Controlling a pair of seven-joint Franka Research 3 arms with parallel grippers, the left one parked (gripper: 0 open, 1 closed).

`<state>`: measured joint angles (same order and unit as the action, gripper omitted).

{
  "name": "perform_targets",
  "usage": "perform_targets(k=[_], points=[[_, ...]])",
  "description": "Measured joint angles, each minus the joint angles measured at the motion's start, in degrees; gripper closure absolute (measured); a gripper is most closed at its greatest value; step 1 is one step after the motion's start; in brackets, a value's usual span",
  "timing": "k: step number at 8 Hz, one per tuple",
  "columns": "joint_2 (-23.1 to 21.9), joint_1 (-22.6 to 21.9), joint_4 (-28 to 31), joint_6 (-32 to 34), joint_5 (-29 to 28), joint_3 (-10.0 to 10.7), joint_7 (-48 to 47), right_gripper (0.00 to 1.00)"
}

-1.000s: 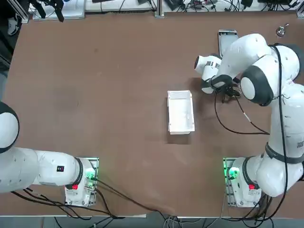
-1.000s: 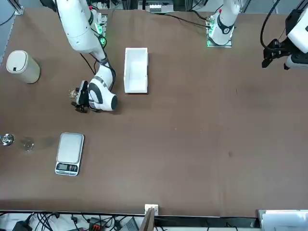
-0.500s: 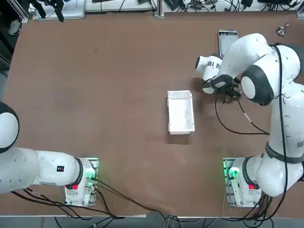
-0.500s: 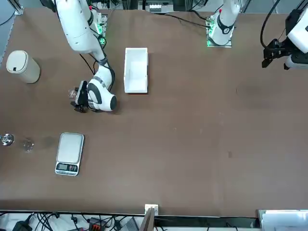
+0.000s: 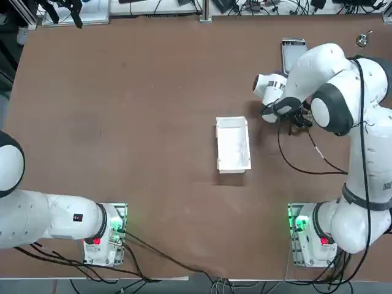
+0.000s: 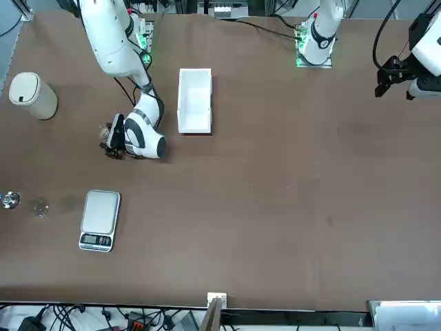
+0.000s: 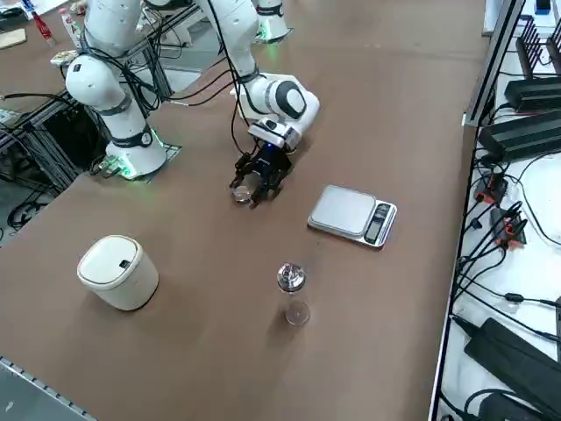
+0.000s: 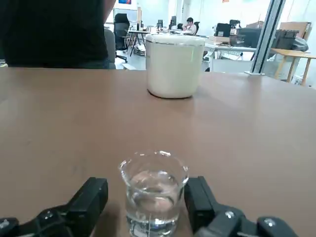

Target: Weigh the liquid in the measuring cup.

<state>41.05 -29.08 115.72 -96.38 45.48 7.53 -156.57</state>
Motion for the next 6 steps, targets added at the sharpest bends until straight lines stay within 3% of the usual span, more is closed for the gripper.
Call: perform_targets(k=[3, 6], points=[[0.0, 0.9, 0.2, 0.0, 0.0, 0.0, -0.2, 0.12], [-0.2, 0.7, -0.1, 0.0, 0.0, -0.1, -0.3, 0.38]])
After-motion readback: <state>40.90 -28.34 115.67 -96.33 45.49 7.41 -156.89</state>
